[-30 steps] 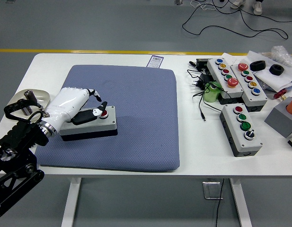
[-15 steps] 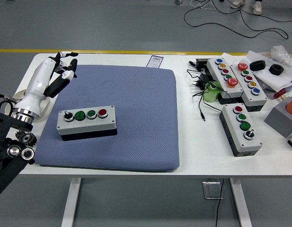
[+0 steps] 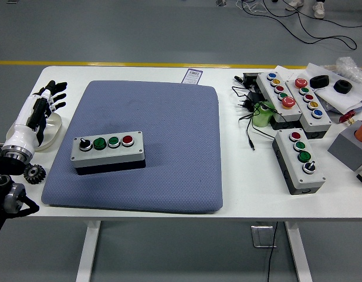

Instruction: Pick up the button,place it on the desk,press the button,press the button

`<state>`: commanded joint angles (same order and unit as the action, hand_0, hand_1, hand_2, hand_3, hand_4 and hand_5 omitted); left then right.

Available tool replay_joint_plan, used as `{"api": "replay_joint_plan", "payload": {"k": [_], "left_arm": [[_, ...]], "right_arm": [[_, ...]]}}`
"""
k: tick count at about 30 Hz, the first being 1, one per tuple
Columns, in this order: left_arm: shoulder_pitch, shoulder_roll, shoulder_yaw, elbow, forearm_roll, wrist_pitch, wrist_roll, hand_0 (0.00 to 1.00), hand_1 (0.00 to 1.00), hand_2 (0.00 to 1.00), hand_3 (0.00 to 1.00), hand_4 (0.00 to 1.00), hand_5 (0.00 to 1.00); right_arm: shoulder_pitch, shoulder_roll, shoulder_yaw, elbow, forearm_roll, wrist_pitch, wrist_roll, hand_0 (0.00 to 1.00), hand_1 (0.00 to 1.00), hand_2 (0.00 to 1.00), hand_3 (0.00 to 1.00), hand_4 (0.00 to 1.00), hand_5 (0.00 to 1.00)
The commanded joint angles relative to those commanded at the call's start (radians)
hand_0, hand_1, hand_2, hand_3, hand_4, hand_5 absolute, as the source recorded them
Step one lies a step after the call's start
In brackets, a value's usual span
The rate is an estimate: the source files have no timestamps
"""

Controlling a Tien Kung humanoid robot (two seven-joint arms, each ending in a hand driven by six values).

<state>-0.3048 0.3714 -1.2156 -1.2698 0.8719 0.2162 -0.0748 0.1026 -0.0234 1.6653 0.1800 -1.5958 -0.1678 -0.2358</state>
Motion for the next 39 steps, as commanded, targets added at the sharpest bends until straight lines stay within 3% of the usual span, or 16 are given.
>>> {"api": "replay_joint_plan", "payload": {"k": [3,7,39], "left_arm": [[0.003,-0.001,0.000,0.007,-0.097,-0.022,0.021,0.788,0.828,0.845,0.762,0.577,0.998],[0.009,-0.002,0.000,0.015,-0.120,-0.031,0.013,0.784,0.826,0.841,0.762,0.576,0.998],[0.012,-0.008,-0.003,0.032,-0.132,-0.041,0.001,0.779,0.822,0.833,0.760,0.575,0.998]], "right_arm": [[-0.001,0.000,0.002,0.000,-0.002,0.000,-0.001,0.654,0.664,0.677,0.586,0.422,0.262],[-0.003,0.000,0.003,0.000,-0.002,-0.001,-0.002,0.654,0.664,0.677,0.586,0.422,0.261],[-0.007,0.002,0.005,0.000,-0.006,-0.001,-0.002,0.654,0.664,0.677,0.586,0.421,0.258]]}}
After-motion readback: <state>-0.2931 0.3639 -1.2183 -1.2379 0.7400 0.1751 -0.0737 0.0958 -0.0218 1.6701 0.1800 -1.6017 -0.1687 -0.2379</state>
